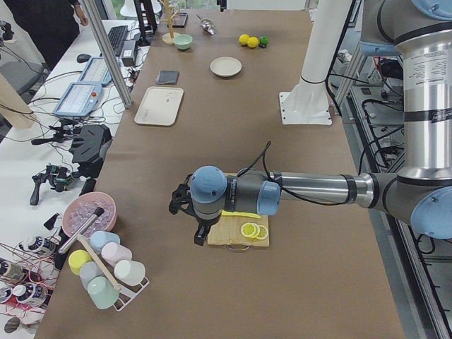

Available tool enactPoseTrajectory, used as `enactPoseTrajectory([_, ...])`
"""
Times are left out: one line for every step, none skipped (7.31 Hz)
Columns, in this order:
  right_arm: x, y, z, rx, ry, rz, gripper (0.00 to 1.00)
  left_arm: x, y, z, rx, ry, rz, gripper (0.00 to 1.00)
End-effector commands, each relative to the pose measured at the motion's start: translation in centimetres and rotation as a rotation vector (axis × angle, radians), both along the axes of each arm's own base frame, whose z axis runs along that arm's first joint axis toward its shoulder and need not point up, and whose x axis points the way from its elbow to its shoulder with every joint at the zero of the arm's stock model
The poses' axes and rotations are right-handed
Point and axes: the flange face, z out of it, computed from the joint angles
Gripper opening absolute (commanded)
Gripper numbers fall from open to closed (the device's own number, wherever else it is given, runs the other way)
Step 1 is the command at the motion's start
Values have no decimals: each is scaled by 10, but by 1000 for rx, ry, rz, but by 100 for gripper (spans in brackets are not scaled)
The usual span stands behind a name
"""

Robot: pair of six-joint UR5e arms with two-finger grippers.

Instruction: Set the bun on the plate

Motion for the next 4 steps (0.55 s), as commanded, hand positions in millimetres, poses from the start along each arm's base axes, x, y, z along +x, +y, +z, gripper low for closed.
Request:
enactPoseTrajectory([1, 16, 12, -21, -1, 2, 100, -1, -1, 3, -9, -1, -2, 98])
enactPoseTrajectory([1, 20, 14, -25, -3, 3, 100, -2, 4, -4, 11, -3, -2, 98])
enactPoseTrajectory([1, 19, 9, -17, -6, 3, 100, 0, 24, 19, -30, -3, 2, 98])
enactPoseTrajectory([1, 16, 7, -10, -3, 3, 100, 0, 49, 48, -91, 0, 2, 98])
